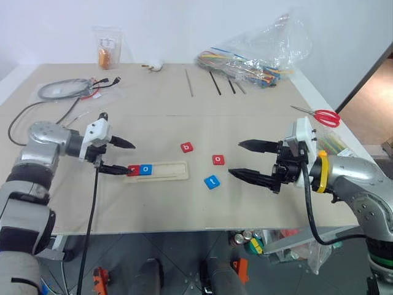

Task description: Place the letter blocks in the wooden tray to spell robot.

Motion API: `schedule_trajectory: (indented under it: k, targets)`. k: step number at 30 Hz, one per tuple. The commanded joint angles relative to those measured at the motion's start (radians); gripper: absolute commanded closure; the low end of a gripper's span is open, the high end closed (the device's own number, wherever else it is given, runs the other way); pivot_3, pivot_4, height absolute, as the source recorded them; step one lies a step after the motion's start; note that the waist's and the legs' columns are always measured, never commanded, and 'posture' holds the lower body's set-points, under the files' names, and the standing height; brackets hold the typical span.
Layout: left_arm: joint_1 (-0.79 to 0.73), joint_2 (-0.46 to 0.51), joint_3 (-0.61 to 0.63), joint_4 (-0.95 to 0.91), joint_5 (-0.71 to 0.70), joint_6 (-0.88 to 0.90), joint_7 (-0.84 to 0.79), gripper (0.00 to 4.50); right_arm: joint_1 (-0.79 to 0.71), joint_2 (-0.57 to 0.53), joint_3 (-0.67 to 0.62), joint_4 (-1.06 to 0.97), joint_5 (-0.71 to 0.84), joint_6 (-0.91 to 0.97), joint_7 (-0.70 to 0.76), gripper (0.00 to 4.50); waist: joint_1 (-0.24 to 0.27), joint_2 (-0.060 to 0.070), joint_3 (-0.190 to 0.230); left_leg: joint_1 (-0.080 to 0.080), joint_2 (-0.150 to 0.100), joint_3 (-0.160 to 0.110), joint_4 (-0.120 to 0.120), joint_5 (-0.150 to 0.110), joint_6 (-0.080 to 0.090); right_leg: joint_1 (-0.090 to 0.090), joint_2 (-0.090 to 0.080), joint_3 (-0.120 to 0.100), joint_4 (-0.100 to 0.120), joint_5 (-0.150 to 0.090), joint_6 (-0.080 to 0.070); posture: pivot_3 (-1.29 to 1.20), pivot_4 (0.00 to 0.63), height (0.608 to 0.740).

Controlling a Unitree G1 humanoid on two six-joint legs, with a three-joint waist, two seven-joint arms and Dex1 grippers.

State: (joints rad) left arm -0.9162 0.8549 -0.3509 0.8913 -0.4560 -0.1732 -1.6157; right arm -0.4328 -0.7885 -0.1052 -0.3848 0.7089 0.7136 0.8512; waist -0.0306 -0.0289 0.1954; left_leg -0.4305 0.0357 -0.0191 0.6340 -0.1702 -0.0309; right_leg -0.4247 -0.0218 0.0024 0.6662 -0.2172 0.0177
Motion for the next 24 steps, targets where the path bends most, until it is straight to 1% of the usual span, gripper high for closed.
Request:
schedule_trajectory:
  k: [1,4,7,9,12,15,18,24]
  targets:
    - [0.005,0.029,0.083,-0.09,-0.118,0.066,0.001,0.05,-0.072,0.049,0.054,0.05,-0.081,-0.013,-0.081,0.0,0.001,0.0,0.0,0.0,0.0,0.0,0.0,0.0,0.0,0.0,0.0,0.0,0.0,0.0,-0.001,0.0,0.15,0.74]
    - [0.044,0.04,0.16,-0.15,-0.16,0.13,0.001,0.05,-0.134,0.12,0.128,0.079,-0.163,0.014,-0.177,0.0,0.003,0.0,0.0,0.0,0.001,0.0,0.0,0.0,0.0,0.0,0.001,0.0,0.0,-0.001,-0.004,0.0,0.15,0.74]
    - [0.113,0.047,0.253,-0.22,-0.176,0.19,0.001,0.05,-0.201,0.235,0.171,0.105,-0.194,0.139,-0.324,0.0,-0.005,0.0,0.0,0.0,0.001,0.001,0.0,0.0,0.0,-0.001,0.001,0.001,0.0,0.001,0.0,0.0,0.15,0.74]
    - [0.17,0.049,0.31,-0.284,-0.185,0.242,0.015,0.05,-0.227,0.295,0.199,0.109,-0.21,0.22,-0.389,0.0,-0.006,0.0,0.0,-0.001,0.002,0.001,-0.001,0.0,0.0,-0.002,0.002,0.001,0.001,0.001,0.0,0.0,0.15,0.74]
    - [0.305,0.063,0.37,-0.445,-0.196,0.302,0.039,0.05,-0.268,0.371,0.25,0.116,-0.274,0.297,-0.491,0.0,-0.007,0.0,0.0,-0.001,0.003,0.001,-0.002,0.0,0.0,-0.003,0.003,0.001,0.001,0.001,-0.001,0.0,0.15,0.74]
    - [0.384,0.059,0.423,-0.55,-0.205,0.351,0.071,0.05,-0.309,0.437,0.255,0.135,-0.299,0.375,-0.558,0.0,-0.006,0.0,0.0,-0.003,0.003,0.001,-0.002,0.0,0.0,-0.006,0.003,0.001,0.001,0.001,-0.001,0.0,0.15,0.74]
    - [0.427,0.03,0.478,-0.633,-0.216,0.373,0.132,0.05,-0.344,0.495,0.289,0.204,-0.371,0.399,-0.632,0.0,0.0,0.0,0.0,-0.007,0.005,0.001,-0.001,0.001,0.0,-0.011,0.005,0.001,0.002,0.004,-0.003,0.0,0.15,0.74]
    - [0.477,0.006,0.525,-0.716,-0.225,0.415,0.166,0.05,-0.387,0.547,0.318,0.336,-0.452,0.37,-0.664,0.0,0.004,-0.001,-0.001,-0.007,0.007,0.004,0.0,0.002,0.001,-0.012,0.006,0.003,0.001,0.006,-0.005,0.0,0.15,0.74]
